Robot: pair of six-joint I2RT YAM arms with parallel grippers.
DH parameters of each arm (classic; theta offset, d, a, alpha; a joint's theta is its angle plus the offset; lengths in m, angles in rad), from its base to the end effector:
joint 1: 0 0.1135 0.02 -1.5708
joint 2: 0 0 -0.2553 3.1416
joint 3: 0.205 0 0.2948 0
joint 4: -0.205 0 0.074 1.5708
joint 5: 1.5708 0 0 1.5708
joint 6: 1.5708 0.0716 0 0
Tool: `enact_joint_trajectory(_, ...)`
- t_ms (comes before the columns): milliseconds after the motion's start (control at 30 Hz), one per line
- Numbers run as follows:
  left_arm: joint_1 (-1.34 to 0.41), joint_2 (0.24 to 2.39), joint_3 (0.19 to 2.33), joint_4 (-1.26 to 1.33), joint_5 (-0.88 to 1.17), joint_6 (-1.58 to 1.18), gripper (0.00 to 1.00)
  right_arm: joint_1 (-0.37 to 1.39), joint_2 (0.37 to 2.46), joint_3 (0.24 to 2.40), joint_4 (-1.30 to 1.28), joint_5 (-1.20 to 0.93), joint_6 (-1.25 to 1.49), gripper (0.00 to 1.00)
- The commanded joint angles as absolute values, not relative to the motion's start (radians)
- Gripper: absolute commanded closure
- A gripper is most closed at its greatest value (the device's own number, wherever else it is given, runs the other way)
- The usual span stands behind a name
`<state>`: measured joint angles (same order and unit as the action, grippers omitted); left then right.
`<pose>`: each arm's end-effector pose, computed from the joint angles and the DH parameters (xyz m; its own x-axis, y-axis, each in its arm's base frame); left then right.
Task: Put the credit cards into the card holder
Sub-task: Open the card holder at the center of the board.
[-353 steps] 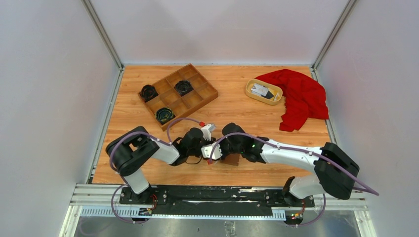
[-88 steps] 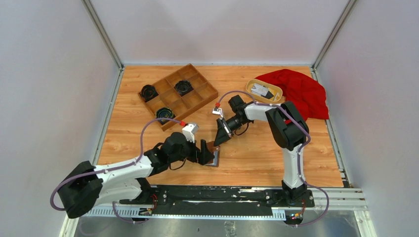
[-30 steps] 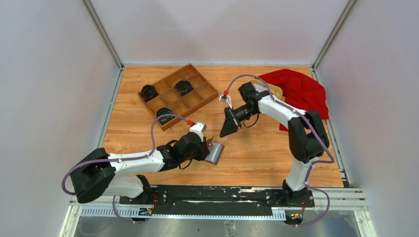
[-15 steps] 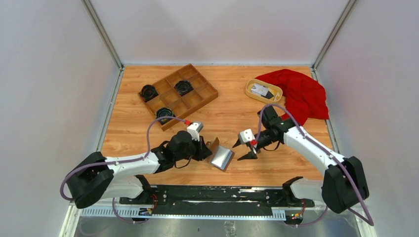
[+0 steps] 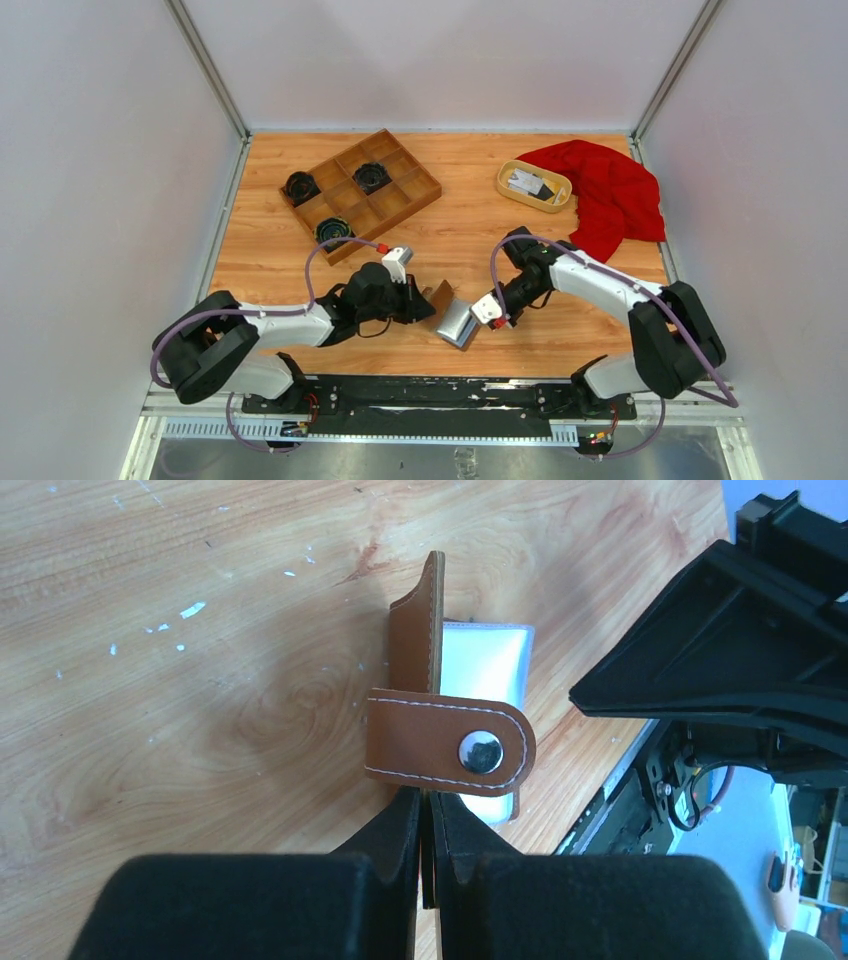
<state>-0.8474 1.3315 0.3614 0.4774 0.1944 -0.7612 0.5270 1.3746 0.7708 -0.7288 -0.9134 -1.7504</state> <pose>0.1877 -0.2334 0.0891 -0.8117 -0.1033 -0.5749 0.3981 0.6224 -0.6739 0.2046 0.1846 0.1350 0.6113 -0.3399 -0.7147 -0.7427 -0.5584 -0.3696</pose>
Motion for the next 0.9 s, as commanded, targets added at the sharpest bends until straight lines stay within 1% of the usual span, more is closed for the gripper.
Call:
enact_joint_trajectory(0, -0.834, 1.345, 0.329, 0.499, 0.211, -0.765, 0.96, 0.561, 1.412, 0.787, -0.722, -0.801, -1.773, 0.9)
enact_joint_trajectory(233, -0.83, 1.363, 0.322, 0.522, 0.236, -0.765, 0.96, 0.623, 1.441, 0.778, -0.584, -0.732, -1.621, 0.93)
enact_joint_trajectory(367, -0.83, 1.366, 0.314, 0.542, 0.249, -0.768, 0.96, 0.645, 1.452, 0.784, -0.549, -0.716, -1.568, 0.94)
enact_joint_trajectory(600, -0.83, 1.375, 0.311, 0.573, 0.275, -0.775, 0.95, 0.662, 1.445, 0.795, -0.491, -0.775, -1.441, 0.94)
enact_joint_trajectory(867, -0.83, 1.375, 0.308, 0.578, 0.278, -0.782, 0.92, 0.68, 1.435, 0.807, -0.476, -0.77, -1.373, 0.92)
